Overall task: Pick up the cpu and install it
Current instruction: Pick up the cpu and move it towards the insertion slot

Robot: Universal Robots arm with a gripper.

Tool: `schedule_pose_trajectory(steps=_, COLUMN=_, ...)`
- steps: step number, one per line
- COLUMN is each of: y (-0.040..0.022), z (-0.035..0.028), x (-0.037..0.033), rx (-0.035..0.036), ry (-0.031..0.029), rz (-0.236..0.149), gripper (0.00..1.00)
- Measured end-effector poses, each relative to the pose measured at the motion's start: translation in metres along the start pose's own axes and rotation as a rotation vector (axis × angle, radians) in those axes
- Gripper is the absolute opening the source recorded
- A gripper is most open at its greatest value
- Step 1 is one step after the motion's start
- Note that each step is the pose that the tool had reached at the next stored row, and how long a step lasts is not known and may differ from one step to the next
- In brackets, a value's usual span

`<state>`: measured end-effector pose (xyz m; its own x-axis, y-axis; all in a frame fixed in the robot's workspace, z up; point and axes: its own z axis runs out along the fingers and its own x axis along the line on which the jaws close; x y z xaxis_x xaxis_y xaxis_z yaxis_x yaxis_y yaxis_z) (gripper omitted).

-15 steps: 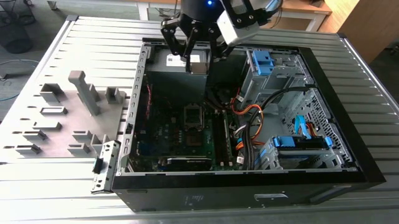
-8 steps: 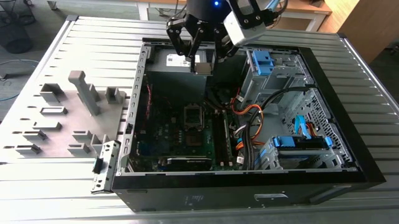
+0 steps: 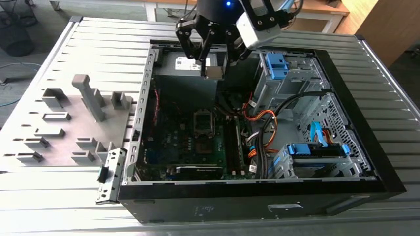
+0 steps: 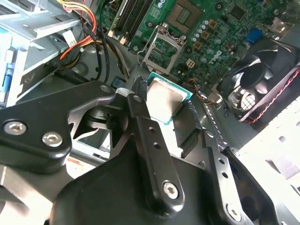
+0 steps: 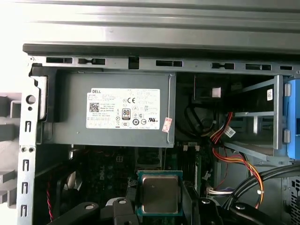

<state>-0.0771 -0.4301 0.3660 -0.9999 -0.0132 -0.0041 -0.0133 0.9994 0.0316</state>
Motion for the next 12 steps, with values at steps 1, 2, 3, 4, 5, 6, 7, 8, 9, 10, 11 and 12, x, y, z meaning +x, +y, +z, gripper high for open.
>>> schedule_pose_trajectory(steps=1, y=-0.0008, z=0.0000, x=0.0001, rx=0.0004, ry=0.0000, rz=0.000, gripper=0.47)
schedule_pose_trajectory(steps=2, y=-0.0017, z=-0.0001, x=0.0001, rx=0.0007, ry=0.0000, rz=0.000, gripper=0.47)
schedule_pose_trajectory(steps=3, y=-0.0026, z=-0.0001, x=0.0001, rx=0.0010, ry=0.0000, rz=0.000, gripper=0.47)
schedule_pose_trajectory(steps=4, y=-0.0037, z=-0.0001, x=0.0001, rx=0.0012, ry=0.0000, rz=0.000, gripper=0.47)
schedule_pose_trajectory(steps=5, y=-0.0049, z=-0.0001, x=0.0001, rx=0.0014, ry=0.0000, rz=0.000, gripper=0.47)
schedule_pose_trajectory(steps=6, y=-0.0060, z=-0.0002, x=0.0001, rx=0.0017, ry=0.0000, rz=0.000, gripper=0.47)
schedule_pose_trajectory(steps=7, y=-0.0073, z=-0.0003, x=0.0002, rx=0.0020, ry=0.0001, rz=0.000, gripper=0.47)
schedule_pose_trajectory(steps=8, y=-0.0085, z=-0.0003, x=0.0002, rx=0.0023, ry=0.0000, rz=0.000, gripper=0.47)
schedule_pose_trajectory(steps=9, y=-0.0097, z=-0.0003, x=0.0002, rx=0.0026, ry=0.0000, rz=0.000, gripper=0.47)
schedule_pose_trajectory(steps=10, y=-0.0107, z=-0.0004, x=0.0002, rx=0.0031, ry=0.0000, rz=0.000, gripper=0.47)
schedule_pose_trajectory(steps=11, y=-0.0112, z=-0.0004, x=0.0003, rx=0.0037, ry=0.0001, rz=0.000, gripper=0.47)
schedule_pose_trajectory(steps=12, y=-0.0113, z=-0.0003, x=0.0003, rx=0.0038, ry=0.0000, rz=0.000, gripper=0.47)
